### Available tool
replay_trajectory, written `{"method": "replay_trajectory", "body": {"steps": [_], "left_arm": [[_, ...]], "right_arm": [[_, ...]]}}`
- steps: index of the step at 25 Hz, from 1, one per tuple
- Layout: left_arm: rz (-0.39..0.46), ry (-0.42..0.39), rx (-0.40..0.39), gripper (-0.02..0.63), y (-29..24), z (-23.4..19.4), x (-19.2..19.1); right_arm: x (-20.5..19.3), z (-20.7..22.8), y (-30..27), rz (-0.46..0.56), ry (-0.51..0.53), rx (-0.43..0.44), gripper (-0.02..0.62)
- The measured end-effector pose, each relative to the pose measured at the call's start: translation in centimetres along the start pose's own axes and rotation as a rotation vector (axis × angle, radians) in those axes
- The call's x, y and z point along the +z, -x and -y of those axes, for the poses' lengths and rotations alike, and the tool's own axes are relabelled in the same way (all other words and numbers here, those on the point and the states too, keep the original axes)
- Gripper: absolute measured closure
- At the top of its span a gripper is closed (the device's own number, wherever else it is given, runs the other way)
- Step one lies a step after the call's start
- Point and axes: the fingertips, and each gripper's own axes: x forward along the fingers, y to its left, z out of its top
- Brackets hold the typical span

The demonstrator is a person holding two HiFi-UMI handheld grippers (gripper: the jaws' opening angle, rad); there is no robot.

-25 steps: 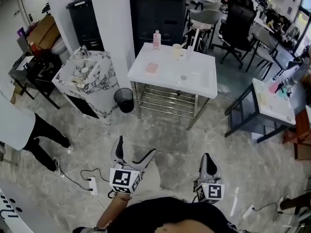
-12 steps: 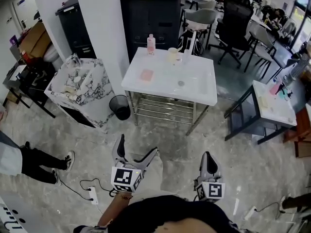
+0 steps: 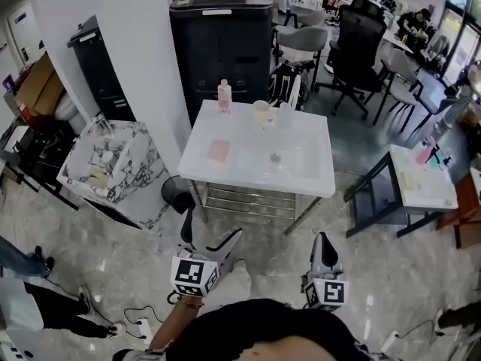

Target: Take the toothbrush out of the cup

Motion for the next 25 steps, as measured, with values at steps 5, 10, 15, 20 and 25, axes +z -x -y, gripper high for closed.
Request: {"method": "replay_trajectory", "body": {"steps": [5,10,15,20,25], "left_arm": [[-0.015,-0.01,-0.045,0.055,-5.7,-2.1,1.1],[-0.032,-0.034,-0.08,0.055,-11.2,-5.2,1.9],[-0.041,-0.06,-0.118,0.055,-16.4,-6.9,1.8],[-0.039,-0.08,-0.134,0.057,-20.9,-8.0,2.1],[-0.064,-0.084,-0.153,0.055,-25.7,-9.1,1.7]], "right_arm": [[-0.2,0.5,-5.3,-0.019,-0.003,0.001,0.593],[0.2,0.7,-10.9,-0.02,-0.026,-0.013,0.593],[0.0,1.8,-15.1,-0.036,-0.019,-0.034,0.594],[-0.2,2.4,-17.6,-0.051,-0.018,-0.033,0.592],[-0.2,3.5,-19.5,-0.076,-0.025,-0.05,0.594]]}}
